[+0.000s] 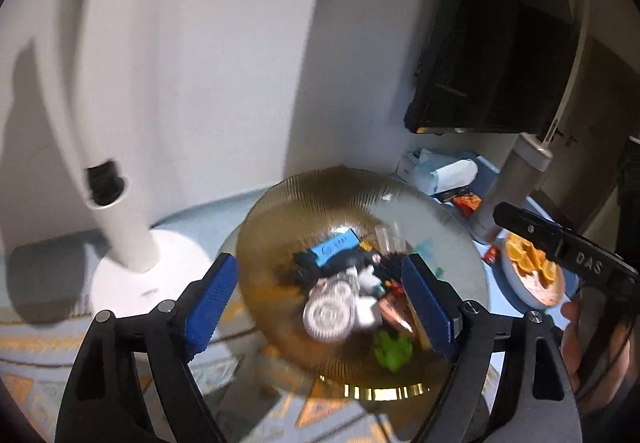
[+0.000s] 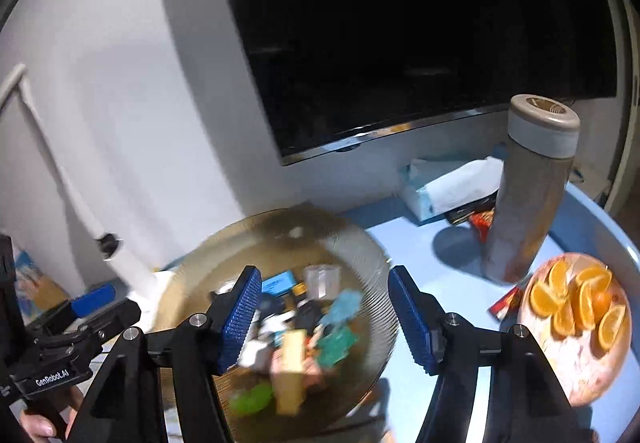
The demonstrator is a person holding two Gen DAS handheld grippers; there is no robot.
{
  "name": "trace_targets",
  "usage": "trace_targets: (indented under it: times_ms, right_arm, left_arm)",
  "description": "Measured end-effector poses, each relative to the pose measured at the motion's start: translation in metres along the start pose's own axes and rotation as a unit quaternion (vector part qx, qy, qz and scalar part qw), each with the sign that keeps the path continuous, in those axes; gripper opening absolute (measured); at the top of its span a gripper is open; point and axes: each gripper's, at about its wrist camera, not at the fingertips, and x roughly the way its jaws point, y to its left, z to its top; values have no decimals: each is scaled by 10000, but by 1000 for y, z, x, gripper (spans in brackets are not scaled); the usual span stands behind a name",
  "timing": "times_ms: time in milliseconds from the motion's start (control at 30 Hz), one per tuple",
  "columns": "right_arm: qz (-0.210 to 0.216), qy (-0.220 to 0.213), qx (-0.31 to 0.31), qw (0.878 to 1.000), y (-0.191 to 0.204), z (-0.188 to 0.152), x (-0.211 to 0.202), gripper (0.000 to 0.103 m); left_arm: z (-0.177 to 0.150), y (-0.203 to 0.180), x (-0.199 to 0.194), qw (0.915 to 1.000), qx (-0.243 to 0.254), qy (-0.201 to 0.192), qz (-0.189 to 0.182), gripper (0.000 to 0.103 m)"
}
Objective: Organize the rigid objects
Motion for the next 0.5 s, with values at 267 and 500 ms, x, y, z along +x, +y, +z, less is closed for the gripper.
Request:
trace_targets:
  times_ms: [267,500]
  right_arm:
    - [407,-189,-410,9982,63,-15,-75,64]
    - [619,-459,-1125,9907,144,-46,-142,64]
  left_arm:
    - [-19,8,-111,9976,-1,-598,350,83]
    - [-49,19,-211,9886,-92,-1160,951,83]
